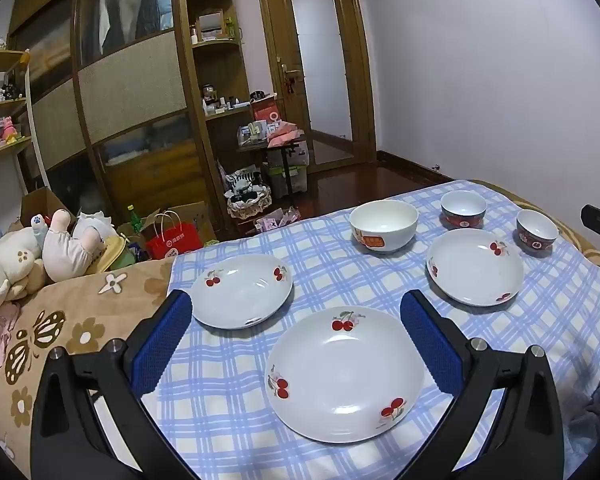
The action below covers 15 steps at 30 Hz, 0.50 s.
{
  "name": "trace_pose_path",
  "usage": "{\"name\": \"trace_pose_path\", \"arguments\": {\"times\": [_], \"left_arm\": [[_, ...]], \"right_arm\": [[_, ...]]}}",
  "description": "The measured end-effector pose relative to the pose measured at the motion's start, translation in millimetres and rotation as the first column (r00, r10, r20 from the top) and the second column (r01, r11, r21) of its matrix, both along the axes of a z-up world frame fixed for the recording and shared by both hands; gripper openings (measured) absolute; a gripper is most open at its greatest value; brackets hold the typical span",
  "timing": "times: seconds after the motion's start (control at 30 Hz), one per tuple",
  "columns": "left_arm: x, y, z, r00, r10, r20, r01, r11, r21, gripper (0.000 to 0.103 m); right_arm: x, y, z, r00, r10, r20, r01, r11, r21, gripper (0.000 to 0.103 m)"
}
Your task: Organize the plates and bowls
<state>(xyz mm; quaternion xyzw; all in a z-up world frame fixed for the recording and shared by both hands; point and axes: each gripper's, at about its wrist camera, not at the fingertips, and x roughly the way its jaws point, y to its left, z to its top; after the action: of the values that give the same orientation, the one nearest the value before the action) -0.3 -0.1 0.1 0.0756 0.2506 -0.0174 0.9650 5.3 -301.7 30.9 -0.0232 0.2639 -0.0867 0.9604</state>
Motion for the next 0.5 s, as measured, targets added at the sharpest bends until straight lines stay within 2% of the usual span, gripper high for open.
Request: {"name": "trace_pose_path", "arguments": {"times": [0.5], "left_arm": [[0.7,-0.9,1.1,1.0,0.009,0.002,-0.009,1.0,-0.004,0.102]], "right_arm": [[1.8,-6.0,1.9,1.0,-0.019,0.019,0.02,1.0,-0.002,0.103]]}}
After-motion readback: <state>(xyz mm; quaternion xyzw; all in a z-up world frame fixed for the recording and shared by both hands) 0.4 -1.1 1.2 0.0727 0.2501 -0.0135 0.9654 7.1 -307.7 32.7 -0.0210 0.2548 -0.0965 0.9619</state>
